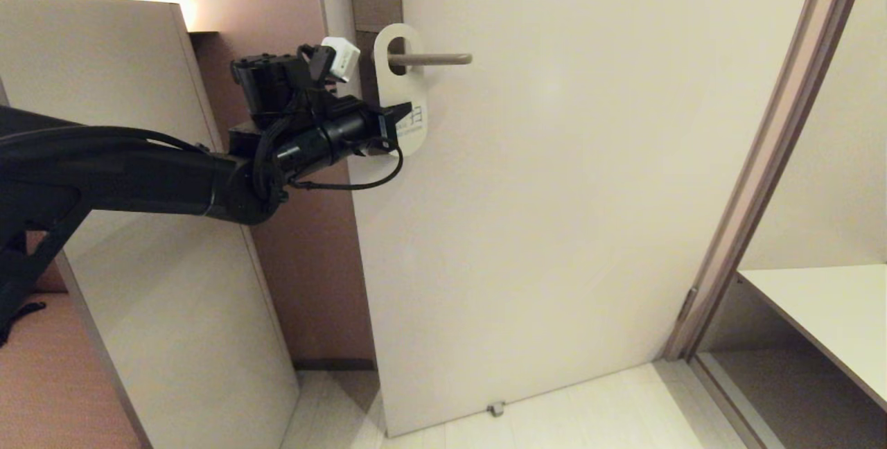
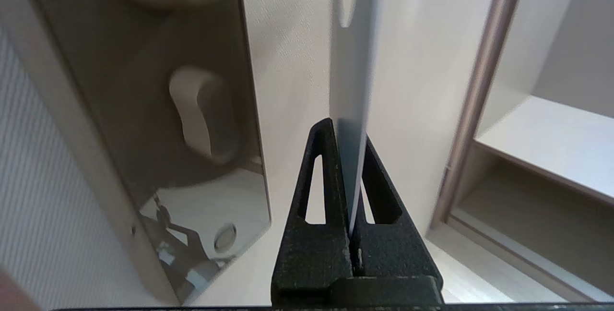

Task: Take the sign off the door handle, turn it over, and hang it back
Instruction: Take down the sign

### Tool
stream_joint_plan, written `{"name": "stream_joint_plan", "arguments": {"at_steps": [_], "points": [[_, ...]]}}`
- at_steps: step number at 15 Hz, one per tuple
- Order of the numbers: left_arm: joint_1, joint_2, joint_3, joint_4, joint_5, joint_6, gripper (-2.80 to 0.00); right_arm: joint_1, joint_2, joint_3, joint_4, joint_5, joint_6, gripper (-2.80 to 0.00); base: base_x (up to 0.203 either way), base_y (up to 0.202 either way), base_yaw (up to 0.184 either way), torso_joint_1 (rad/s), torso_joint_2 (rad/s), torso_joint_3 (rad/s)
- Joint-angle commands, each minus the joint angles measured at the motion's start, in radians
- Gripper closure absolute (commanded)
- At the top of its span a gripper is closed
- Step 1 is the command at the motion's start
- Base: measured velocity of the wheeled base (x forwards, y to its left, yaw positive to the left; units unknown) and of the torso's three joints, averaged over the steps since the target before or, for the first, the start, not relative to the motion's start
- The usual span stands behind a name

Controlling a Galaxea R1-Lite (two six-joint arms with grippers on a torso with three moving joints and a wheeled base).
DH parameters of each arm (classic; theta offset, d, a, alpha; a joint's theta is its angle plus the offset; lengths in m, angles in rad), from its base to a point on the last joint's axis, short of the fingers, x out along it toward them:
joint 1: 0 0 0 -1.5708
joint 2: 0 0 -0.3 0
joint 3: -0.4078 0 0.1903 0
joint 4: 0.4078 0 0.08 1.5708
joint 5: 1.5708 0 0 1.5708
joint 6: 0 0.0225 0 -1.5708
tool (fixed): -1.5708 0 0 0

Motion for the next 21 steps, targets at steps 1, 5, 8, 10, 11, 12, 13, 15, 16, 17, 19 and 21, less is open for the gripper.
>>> {"name": "stream_joint_plan", "arguments": {"at_steps": [1,5,8,10,11,12,13,15,16,17,19,21], "points": [[-0.02,0.029,-0.038,-0.002,0.009,-0.002,0.0,0.0,0.001,0.0,0.001,0.0,0.0,0.0,0.0,0.0,0.0,0.0,0.0,0.0],[-0.072,0.026,-0.045,-0.001,0.03,-0.003,0.0,0.0,0.001,0.0,0.001,0.0,0.0,0.0,0.0,0.0,0.0,0.0,0.0,0.0],[-0.075,0.018,-0.04,-0.001,0.041,-0.003,0.0,0.0,0.001,0.0,0.001,0.0,0.0,0.0,0.0,0.0,0.0,0.0,0.0,0.0],[-0.075,0.011,-0.035,-0.002,0.043,-0.003,0.0,0.0,0.001,0.0,-0.001,0.0,0.0,0.0,0.0,0.0,0.0,0.0,0.0,0.0],[-0.075,0.009,-0.03,-0.002,0.044,-0.002,0.0,0.0,0.001,0.0,0.001,0.0,0.0,0.0,0.0,0.0,0.0,0.0,0.0,0.0],[-0.075,0.008,-0.028,-0.002,0.044,-0.001,0.0,0.0,0.001,0.0,0.001,0.0,0.0,0.0,0.0,0.0,0.0,0.0,0.0,0.0],[-0.075,0.008,-0.023,-0.002,0.044,-0.001,0.0,0.0,0.001,0.0,-0.001,0.0,0.0,0.0,0.0,0.0,0.0,0.0,0.0,0.0],[-0.075,0.006,-0.019,-0.003,0.044,-0.001,0.0,0.0,0.001,0.0,0.001,0.0,0.0,0.0,0.0,0.0,0.0,0.0,0.0,0.0],[-0.079,0.001,-0.01,-0.003,0.044,0.0,0.0,0.0,0.001,0.0,0.001,0.001,0.0,0.0,0.0,0.0,0.0,0.0,0.0,0.0],[-0.083,-0.004,0.001,-0.003,0.044,0.0,0.0,0.0,0.001,0.0,0.001,0.0,0.0,0.0,0.0,0.0,0.0,0.0,0.0,0.0],[-0.095,-0.012,0.022,-0.007,0.045,0.001,0.0,0.0,0.001,0.0,0.001,0.0,0.0,0.0,0.0,0.0,0.0,0.0,0.0,0.0],[-0.104,-0.017,0.029,-0.008,0.057,0.002,0.0,0.0,0.001,0.0,0.001,0.0,0.0,0.0,0.0,0.0,0.0,0.0,0.0,0.0]]}}
